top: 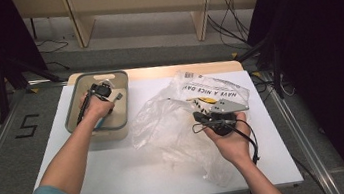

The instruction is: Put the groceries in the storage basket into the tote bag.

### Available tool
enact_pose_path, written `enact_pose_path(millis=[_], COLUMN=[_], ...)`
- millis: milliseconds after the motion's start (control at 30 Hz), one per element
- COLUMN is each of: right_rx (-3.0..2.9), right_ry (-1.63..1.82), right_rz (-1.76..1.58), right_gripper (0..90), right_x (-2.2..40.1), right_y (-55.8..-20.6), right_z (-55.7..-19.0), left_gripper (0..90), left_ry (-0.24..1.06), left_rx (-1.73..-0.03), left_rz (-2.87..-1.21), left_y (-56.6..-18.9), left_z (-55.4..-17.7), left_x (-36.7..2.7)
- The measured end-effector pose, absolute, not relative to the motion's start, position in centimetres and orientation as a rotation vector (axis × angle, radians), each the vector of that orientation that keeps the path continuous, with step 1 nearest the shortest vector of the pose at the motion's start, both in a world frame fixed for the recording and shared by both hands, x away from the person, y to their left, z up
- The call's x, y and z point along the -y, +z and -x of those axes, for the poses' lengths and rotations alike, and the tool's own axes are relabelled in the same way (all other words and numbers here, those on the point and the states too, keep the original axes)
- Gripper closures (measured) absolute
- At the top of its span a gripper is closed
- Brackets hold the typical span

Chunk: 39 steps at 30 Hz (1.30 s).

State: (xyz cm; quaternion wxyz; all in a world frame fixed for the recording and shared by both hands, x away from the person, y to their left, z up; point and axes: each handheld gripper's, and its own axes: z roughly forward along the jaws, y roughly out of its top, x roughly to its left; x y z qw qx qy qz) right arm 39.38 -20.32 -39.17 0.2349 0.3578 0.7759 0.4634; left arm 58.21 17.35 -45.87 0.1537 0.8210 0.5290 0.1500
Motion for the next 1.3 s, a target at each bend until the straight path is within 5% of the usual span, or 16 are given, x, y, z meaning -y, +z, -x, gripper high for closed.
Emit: enact_pose_path(millis=[1300], right_rx=[-2.134], right_ry=[1.268], right_rz=[-0.975], right_gripper=[90.0], right_x=[20.34], right_y=[-39.27], right_z=[-39.39], left_gripper=[81.3], left_ry=[0.435], left_rx=[-1.497], left_rz=[-2.377], left_y=[-45.92], left_z=[-58.68], left_x=[-17.58])
